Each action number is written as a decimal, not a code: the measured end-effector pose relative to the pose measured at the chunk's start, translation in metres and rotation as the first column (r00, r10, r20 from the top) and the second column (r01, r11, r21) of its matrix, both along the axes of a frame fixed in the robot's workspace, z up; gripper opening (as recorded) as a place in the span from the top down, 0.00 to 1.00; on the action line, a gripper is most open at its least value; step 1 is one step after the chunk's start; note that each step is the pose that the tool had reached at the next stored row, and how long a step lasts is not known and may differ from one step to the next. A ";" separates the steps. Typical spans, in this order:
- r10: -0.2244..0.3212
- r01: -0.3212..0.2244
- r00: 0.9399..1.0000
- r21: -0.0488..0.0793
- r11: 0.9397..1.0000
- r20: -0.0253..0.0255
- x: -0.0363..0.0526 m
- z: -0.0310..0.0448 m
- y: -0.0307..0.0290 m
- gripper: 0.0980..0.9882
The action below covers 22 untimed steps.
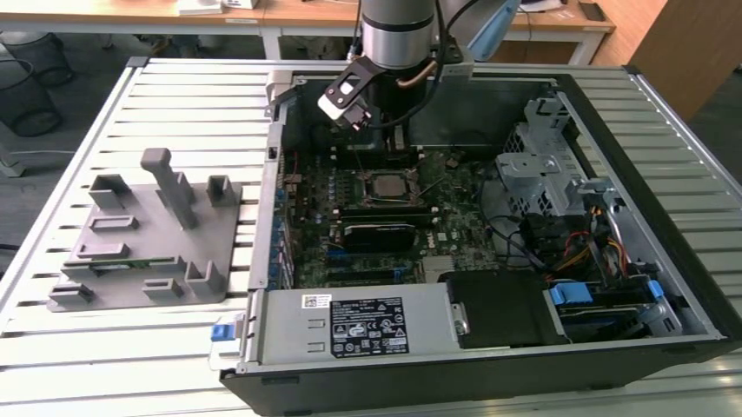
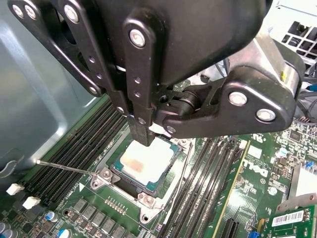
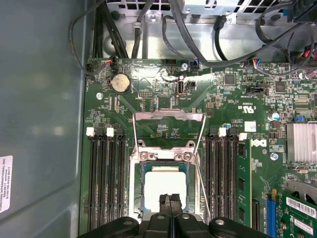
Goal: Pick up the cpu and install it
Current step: 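Close the cpu cover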
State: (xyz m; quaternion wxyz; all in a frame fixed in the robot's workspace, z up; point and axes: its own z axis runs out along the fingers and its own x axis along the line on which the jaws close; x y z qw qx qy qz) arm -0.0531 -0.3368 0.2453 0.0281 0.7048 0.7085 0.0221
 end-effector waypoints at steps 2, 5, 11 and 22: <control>0.000 0.000 1.000 0.000 1.000 0.000 0.0000 0.0004 0.0000 0.99; 0.000 0.000 1.000 0.000 1.000 0.000 0.0000 0.0010 0.0000 0.99; 0.000 0.000 1.000 0.000 1.000 0.000 0.0000 0.0024 0.0000 0.99; 0.000 0.000 1.000 0.000 1.000 0.000 0.0000 0.0049 0.0000 0.99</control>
